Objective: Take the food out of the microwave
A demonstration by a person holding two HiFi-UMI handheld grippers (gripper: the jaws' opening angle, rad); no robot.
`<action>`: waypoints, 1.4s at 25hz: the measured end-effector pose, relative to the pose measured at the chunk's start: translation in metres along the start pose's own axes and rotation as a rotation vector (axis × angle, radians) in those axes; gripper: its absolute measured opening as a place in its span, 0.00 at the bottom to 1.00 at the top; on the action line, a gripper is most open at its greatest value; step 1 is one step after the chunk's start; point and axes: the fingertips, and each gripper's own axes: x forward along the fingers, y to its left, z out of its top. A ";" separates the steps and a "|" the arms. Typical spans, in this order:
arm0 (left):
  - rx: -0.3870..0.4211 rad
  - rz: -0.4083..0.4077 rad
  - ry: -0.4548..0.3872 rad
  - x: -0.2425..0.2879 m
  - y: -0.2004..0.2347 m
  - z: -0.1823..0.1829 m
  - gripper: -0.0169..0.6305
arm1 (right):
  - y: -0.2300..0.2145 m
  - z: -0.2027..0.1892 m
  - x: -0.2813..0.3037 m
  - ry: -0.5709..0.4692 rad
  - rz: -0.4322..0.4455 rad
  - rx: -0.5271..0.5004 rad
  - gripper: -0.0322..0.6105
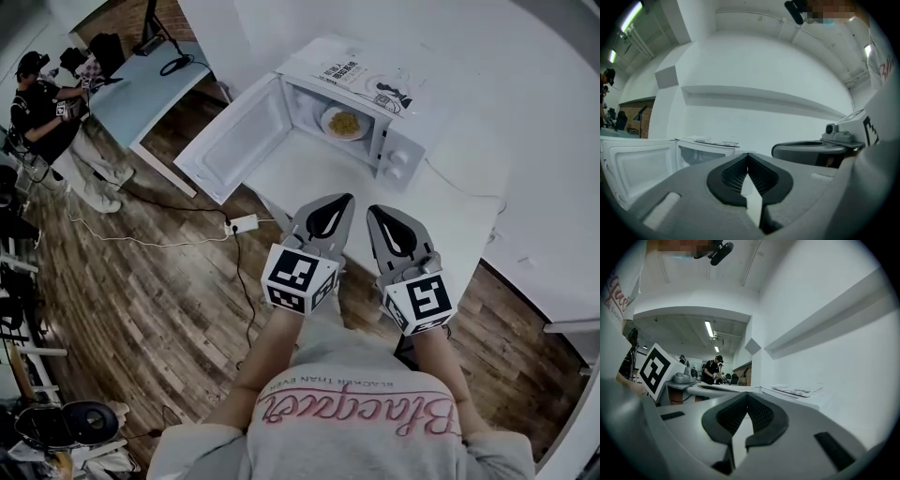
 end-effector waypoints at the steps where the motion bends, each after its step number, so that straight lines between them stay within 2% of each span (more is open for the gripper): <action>1: -0.005 -0.007 0.014 0.007 0.007 -0.002 0.03 | -0.004 -0.001 0.008 0.002 -0.002 0.002 0.07; 4: -0.003 -0.030 0.053 0.029 0.029 -0.009 0.04 | -0.017 -0.006 0.036 0.011 -0.013 0.007 0.07; 8: -0.025 -0.033 0.090 0.053 0.061 -0.018 0.26 | -0.029 -0.013 0.070 0.022 -0.024 0.025 0.07; 10: -0.037 -0.036 0.110 0.064 0.075 -0.022 0.33 | -0.036 -0.016 0.083 0.027 -0.036 0.031 0.07; 14: -0.049 -0.036 0.147 0.083 0.102 -0.036 0.35 | -0.052 -0.022 0.105 0.030 -0.077 0.053 0.07; 16: -0.087 -0.043 0.150 0.091 0.115 -0.043 0.34 | -0.059 -0.027 0.115 0.040 -0.098 0.060 0.07; 20: -0.198 -0.057 0.152 0.106 0.139 -0.062 0.34 | -0.070 -0.045 0.135 0.083 -0.119 0.057 0.07; 25: -0.334 -0.034 0.122 0.126 0.173 -0.082 0.34 | -0.077 -0.067 0.158 0.126 -0.120 0.056 0.07; 30: -0.613 -0.011 0.135 0.149 0.204 -0.123 0.34 | -0.081 -0.092 0.173 0.185 -0.107 0.053 0.07; 33: -0.775 0.031 0.150 0.161 0.220 -0.150 0.34 | -0.084 -0.102 0.180 0.206 -0.102 0.066 0.07; 35: -0.863 0.049 0.148 0.170 0.229 -0.163 0.34 | -0.086 -0.108 0.186 0.213 -0.095 0.073 0.07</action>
